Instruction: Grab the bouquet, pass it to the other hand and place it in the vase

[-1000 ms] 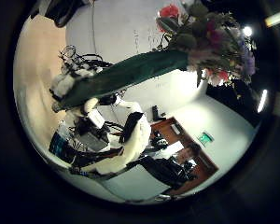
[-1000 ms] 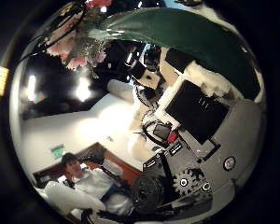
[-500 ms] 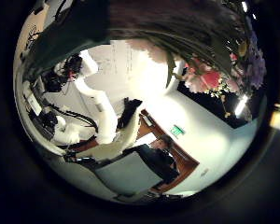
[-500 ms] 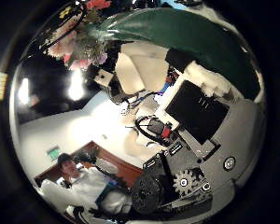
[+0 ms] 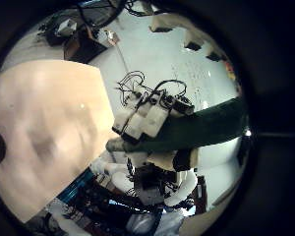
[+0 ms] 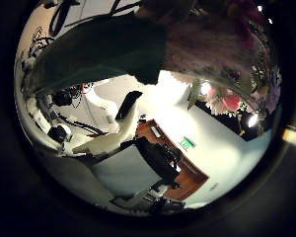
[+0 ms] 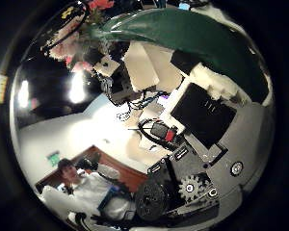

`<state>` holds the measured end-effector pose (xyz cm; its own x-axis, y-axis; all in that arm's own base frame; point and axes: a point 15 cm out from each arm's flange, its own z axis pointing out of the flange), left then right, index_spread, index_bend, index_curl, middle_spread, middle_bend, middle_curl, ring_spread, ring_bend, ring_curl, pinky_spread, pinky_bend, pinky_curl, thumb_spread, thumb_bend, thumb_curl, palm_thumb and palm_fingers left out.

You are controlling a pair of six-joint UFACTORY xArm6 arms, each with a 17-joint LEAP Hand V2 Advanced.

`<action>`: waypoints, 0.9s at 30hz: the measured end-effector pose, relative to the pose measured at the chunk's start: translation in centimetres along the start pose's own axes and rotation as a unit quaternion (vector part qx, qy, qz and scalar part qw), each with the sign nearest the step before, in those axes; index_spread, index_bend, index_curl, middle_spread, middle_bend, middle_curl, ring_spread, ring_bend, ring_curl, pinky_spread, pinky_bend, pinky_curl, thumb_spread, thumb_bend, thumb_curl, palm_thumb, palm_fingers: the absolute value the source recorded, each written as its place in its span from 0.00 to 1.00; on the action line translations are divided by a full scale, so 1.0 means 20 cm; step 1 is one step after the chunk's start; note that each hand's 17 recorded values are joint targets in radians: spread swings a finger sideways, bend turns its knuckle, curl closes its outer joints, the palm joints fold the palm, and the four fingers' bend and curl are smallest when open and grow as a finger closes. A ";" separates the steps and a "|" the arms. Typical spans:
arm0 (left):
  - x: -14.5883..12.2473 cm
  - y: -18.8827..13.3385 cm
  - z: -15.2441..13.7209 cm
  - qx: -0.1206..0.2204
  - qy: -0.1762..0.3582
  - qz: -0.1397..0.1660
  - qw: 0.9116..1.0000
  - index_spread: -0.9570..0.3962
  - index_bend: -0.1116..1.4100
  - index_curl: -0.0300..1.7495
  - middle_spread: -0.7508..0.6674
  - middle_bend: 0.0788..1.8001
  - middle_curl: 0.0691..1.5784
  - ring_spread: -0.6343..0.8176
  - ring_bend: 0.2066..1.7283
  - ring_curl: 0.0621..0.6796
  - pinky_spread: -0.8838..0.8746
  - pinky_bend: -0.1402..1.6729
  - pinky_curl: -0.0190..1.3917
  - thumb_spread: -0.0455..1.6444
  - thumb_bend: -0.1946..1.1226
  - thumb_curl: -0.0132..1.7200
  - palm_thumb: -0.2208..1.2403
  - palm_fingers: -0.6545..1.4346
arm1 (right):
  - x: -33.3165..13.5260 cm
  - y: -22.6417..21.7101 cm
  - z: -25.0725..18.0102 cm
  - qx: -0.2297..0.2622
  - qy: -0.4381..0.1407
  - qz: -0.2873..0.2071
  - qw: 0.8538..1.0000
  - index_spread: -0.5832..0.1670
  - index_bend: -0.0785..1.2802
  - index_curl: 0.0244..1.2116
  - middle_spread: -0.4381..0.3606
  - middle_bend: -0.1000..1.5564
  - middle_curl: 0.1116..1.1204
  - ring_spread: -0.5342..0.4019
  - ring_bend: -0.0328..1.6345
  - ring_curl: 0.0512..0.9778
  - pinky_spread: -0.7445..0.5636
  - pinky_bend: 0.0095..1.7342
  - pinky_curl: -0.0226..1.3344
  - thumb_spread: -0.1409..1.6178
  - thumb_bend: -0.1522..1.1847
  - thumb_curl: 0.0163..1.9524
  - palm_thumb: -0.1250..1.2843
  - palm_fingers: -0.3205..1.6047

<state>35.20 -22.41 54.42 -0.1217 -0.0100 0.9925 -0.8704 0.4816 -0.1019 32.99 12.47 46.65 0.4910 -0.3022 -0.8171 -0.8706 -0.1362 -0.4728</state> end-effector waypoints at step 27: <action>0.13 -0.07 -0.01 0.091 0.042 0.038 0.994 0.35 0.45 0.64 0.18 0.51 0.64 0.14 0.75 0.77 0.23 0.83 0.29 0.62 0.18 0.30 0.73 0.89 | 0.05 0.00 0.03 -0.005 0.016 0.031 0.999 0.52 0.97 0.62 0.42 0.91 0.55 0.39 0.90 0.62 0.40 0.68 0.68 0.58 0.08 0.54 0.82 0.77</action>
<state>36.28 -22.88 57.17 -0.1568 0.0973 0.9828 -0.9333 0.3110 -0.1797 33.46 12.82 45.60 0.4353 -0.3395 -0.8338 -0.8995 -0.1262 -0.4182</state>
